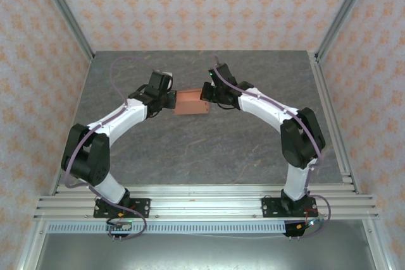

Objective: Fold the paper box

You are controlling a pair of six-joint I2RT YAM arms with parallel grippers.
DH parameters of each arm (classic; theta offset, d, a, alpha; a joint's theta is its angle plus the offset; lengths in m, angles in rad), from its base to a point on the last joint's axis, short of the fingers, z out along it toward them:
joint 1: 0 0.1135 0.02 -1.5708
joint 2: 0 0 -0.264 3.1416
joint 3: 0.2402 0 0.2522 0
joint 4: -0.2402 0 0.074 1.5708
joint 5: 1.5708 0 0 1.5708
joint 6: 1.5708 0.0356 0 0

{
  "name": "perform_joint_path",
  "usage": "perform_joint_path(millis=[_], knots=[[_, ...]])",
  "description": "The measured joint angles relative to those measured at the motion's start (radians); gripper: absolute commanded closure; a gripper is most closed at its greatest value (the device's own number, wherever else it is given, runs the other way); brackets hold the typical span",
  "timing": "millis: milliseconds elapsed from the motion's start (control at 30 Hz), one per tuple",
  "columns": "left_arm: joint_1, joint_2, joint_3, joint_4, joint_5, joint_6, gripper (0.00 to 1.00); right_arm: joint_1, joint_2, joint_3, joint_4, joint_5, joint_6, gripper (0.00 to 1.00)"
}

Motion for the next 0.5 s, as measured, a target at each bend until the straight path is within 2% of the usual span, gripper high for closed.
perform_joint_path(millis=[500], knots=[[0.000, 0.020, 0.022, -0.011, -0.018, 0.004, 1.00, -0.005, -0.036, -0.120, 0.166, -0.026, 0.087, 1.00]])
